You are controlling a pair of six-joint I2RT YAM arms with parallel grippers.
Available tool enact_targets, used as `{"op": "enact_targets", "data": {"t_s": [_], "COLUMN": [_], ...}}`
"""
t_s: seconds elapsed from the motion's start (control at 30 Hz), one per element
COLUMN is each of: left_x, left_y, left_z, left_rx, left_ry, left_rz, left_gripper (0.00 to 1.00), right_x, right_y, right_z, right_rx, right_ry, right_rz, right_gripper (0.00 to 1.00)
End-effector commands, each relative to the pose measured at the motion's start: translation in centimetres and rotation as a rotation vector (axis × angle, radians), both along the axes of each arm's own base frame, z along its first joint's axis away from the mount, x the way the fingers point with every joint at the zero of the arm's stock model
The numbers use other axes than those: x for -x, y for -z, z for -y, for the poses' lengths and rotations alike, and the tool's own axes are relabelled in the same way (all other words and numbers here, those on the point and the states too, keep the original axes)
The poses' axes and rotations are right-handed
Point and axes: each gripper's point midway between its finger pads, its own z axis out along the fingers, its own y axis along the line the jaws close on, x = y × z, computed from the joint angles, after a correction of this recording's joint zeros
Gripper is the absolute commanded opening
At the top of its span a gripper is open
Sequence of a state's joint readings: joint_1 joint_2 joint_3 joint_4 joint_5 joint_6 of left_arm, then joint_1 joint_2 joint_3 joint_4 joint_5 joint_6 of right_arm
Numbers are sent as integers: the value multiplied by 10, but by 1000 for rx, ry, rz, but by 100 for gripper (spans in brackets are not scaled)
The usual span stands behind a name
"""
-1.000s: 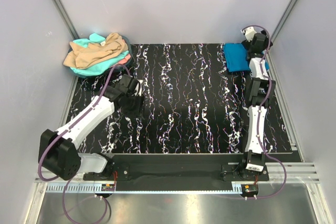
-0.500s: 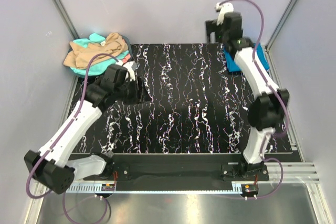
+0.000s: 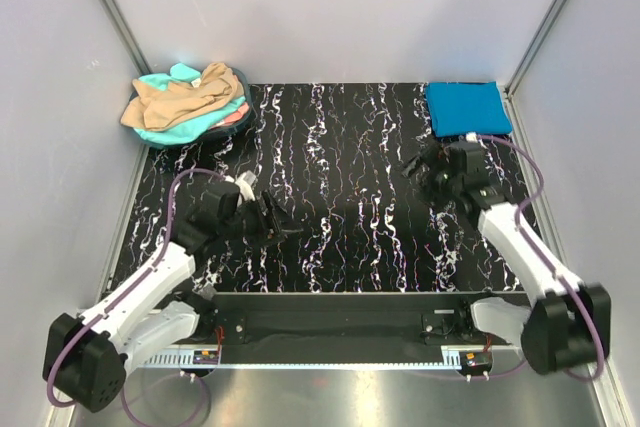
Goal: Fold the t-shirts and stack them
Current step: Reset both grippers
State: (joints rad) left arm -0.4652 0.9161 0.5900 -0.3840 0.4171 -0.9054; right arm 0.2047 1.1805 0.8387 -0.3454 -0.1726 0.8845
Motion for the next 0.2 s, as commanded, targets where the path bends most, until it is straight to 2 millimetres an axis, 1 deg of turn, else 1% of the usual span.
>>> {"op": "enact_targets", "data": {"t_s": [0.0, 0.03, 0.07, 0.1, 0.13, 0.17], "left_x": [-10, -4, -1, 2, 10, 14], "left_y": [-49, -39, -41, -66, -49, -53], "left_z": [23, 23, 24, 27, 25, 24], "left_rx": [268, 288, 322, 435, 478, 547], "left_ry": [-7, -4, -3, 3, -8, -17], "left_rz": [115, 95, 103, 156, 128, 144], "left_gripper": [75, 76, 77, 78, 79, 79], "right_x": [55, 58, 78, 86, 94, 111], "right_y": [16, 14, 27, 30, 31, 27], "right_z": [-4, -7, -9, -10, -10, -16], "right_rx": [-143, -181, -222, -262, -283, -341], "right_ry": [46, 35, 17, 31, 27, -30], "right_rz": [-94, -41, -35, -38, -27, 37], "right_gripper": [100, 100, 100, 100, 100, 100]}}
